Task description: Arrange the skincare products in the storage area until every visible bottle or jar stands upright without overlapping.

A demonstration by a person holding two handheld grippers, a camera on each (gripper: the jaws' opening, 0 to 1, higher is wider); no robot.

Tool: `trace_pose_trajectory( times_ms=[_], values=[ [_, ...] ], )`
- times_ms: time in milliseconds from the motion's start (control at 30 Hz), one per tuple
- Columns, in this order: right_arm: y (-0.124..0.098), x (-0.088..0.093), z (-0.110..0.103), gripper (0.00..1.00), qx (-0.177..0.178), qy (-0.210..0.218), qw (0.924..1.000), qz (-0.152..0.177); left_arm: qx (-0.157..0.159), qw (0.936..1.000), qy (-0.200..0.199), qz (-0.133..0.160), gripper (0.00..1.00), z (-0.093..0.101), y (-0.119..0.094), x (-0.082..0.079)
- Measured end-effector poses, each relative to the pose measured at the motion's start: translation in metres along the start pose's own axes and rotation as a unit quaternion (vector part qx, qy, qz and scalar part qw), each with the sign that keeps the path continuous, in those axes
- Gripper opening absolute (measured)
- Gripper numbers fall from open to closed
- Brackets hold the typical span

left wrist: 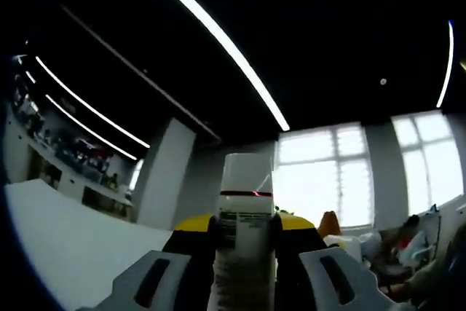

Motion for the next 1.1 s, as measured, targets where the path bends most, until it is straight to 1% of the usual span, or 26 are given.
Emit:
trace_pose_trajectory(
  times_ms=[33, 100, 133, 167, 233, 300, 333, 367, 400, 500, 567, 600, 633, 667, 700, 733, 767, 833, 867, 900, 933, 967, 1000, 1033, 1067, 1100],
  values=[
    [-0.001, -0.001, 0.001, 0.46, 0.003, -0.004, 1.0000, -0.001, 0.001, 1.0000, 0.000, -0.001, 0.31, 0.000, 0.000, 0.001],
    [-0.005, -0.004, 0.001, 0.23, 0.004, 0.003, 1.0000, 0.003, 0.001, 1.0000, 0.000, -0.004, 0.31, -0.003, -0.001, 0.003],
    [-0.007, -0.001, 0.001, 0.21, 0.007, 0.012, 0.9997, -0.018, 0.001, 1.0000, -0.004, -0.003, 0.31, -0.004, -0.002, 0.004],
    [-0.006, -0.004, 0.002, 0.20, 0.009, -0.009, 0.9998, -0.013, 0.002, 0.9998, -0.020, -0.002, 0.31, -0.005, -0.002, 0.005],
    [-0.010, -0.005, 0.008, 0.19, 0.038, -0.039, 0.9983, -0.021, 0.005, 0.9995, -0.033, 0.002, 0.32, -0.010, -0.003, 0.006],
    [-0.015, -0.010, 0.010, 0.15, 0.056, -0.063, 0.9963, -0.019, 0.000, 0.9993, -0.036, 0.007, 0.32, -0.013, -0.003, 0.008],
    [-0.018, -0.013, 0.010, 0.12, 0.062, -0.072, 0.9953, -0.015, -0.007, 0.9993, -0.031, 0.018, 0.32, -0.016, -0.003, 0.007],
    [-0.019, -0.013, 0.007, 0.11, 0.052, -0.067, 0.9961, -0.024, -0.006, 0.9991, -0.013, 0.039, 0.33, -0.019, -0.001, 0.004],
    [-0.022, -0.011, 0.007, 0.11, 0.052, -0.055, 0.9961, -0.045, -0.008, 0.9989, -0.006, 0.047, 0.33, -0.020, -0.002, 0.005],
    [-0.025, -0.010, 0.010, 0.10, 0.055, -0.058, 0.9953, -0.054, -0.022, 0.9987, 0.029, 0.036, 0.33, -0.021, -0.003, 0.006],
    [-0.027, -0.011, 0.017, 0.09, 0.073, -0.074, 0.9929, -0.058, -0.038, 0.9958, 0.071, 0.044, 0.34, -0.023, -0.004, 0.002],
    [-0.028, -0.013, 0.022, 0.09, 0.083, -0.085, 0.9913, -0.057, -0.052, 0.9927, 0.097, 0.051, 0.37, -0.026, -0.005, -0.001],
    [-0.030, -0.016, 0.027, 0.09, 0.094, -0.094, 0.9896, -0.054, -0.069, 0.9887, 0.121, 0.055, 0.43, -0.030, -0.007, -0.004],
    [-0.033, -0.020, 0.033, 0.09, 0.108, -0.108, 0.9870, -0.049, -0.086, 0.9843, 0.143, 0.057, 0.55, -0.035, -0.008, -0.006],
    [-0.037, -0.024, 0.039, 0.09, 0.130, -0.137, 0.9809, -0.047, -0.097, 0.9801, 0.163, 0.060, 0.63, -0.038, -0.009, -0.008],
    [-0.041, -0.029, 0.044, 0.09, 0.160, -0.183, 0.9689, -0.045, -0.111, 0.9727, 0.194, 0.061, 0.75, -0.044, -0.009, -0.009],
    [-0.046, -0.035, 0.049, 0.09, 0.190, -0.234, 0.9529, -0.039, -0.119, 0.9690, 0.208, 0.060, 0.83, -0.046, -0.010, -0.009],
    [-0.052, -0.046, 0.058, 0.09, 0.241, -0.338, 0.9090, -0.040, -0.132, 0.9548, 0.262, 0.043, 0.96, -0.050, -0.009, -0.005],
    [-0.052, -0.052, 0.066, 0.09, 0.261, -0.377, 0.8875, -0.044, -0.133, 0.9460, 0.295, 0.027, 0.97, -0.051, -0.008, -0.001],
    [-0.055, -0.053, 0.067, 0.09, 0.269, -0.391, 0.8790, -0.044, -0.135, 0.9335, 0.332, 0.007, 0.96, -0.052, -0.007, 0.004],
    [-0.056, -0.055, 0.068, 0.09, 0.274, -0.402, 0.8726, -0.044, -0.138, 0.9202, 0.366, -0.011, 0.95, -0.053, -0.006, 0.009],
    [-0.057, -0.061, 0.070, 0.09, 0.285, -0.430, 0.8555, -0.044, -0.140, 0.9095, 0.391, -0.022, 0.95, -0.054, -0.005, 0.013],
    [-0.059, -0.064, 0.070, 0.10, 0.295, -0.455, 0.8392, -0.044, -0.142, 0.9069, 0.396, -0.027, 0.95, -0.054, -0.004, 0.017],
    [-0.061, -0.064, 0.069, 0.10, 0.301, -0.482, 0.8217, -0.045, -0.139, 0.9125, 0.384, -0.027, 0.96, -0.052, -0.002, 0.019],
    [-0.061, -0.064, 0.068, 0.10, 0.302, -0.500, 0.8102, -0.047, -0.137, 0.9122, 0.385, -0.031, 0.98, -0.051, 0.000, 0.021],
    [-0.062, -0.062, 0.066, 0.10, 0.303, -0.532, 0.7890, -0.053, -0.140, 0.8978, 0.416, -0.041, 1.00, -0.049, 0.000, 0.022]
  ],
)
Point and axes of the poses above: the point that each gripper's makers call its tool centre point, and the gripper's own axes: y roughly forward along the fingers, z roughly to its right, x roughly out of its underside, the point moved 4 cm from there along -y, roughly backward along the fingers, and after that the axes turned 13 degrees about y, right-handed, at the moved point
